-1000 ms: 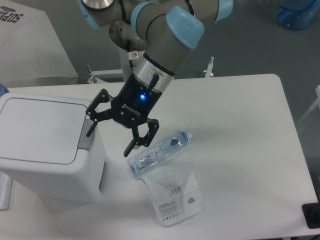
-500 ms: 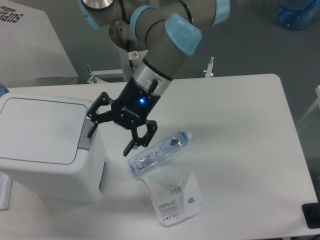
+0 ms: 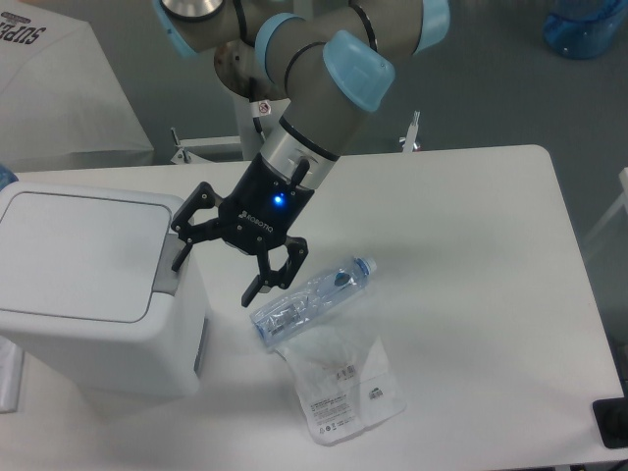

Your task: Open the trash can

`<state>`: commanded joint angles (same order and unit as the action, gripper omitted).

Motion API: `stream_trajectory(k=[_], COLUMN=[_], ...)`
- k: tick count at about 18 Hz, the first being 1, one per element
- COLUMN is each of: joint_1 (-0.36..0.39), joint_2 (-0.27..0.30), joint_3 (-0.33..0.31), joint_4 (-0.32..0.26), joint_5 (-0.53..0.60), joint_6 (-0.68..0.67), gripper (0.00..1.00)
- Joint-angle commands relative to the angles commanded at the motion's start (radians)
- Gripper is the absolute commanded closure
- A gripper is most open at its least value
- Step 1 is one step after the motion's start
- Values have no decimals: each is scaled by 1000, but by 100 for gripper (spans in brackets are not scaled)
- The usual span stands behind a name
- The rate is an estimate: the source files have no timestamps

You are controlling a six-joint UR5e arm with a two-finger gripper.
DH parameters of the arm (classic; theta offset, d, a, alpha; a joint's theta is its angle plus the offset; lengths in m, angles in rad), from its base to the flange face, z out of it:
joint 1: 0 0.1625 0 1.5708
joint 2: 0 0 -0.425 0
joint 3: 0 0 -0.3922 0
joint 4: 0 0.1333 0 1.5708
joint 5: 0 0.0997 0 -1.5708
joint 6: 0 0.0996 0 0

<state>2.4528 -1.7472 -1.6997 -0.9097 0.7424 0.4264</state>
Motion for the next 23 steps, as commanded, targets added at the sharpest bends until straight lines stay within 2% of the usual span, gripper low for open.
stream_trajectory(k=[9, 13, 16, 20, 23], joint_1=[0, 0, 14, 69, 135], joint_2=[-5, 5, 3, -5, -49], joint_3=[0, 20, 51, 106, 162], joint_4=[12, 11, 11, 12, 14], joint_5=[21, 18, 12, 17, 21], joint_6=[0, -5, -6, 11, 73], gripper=[0, 0, 0, 0, 0])
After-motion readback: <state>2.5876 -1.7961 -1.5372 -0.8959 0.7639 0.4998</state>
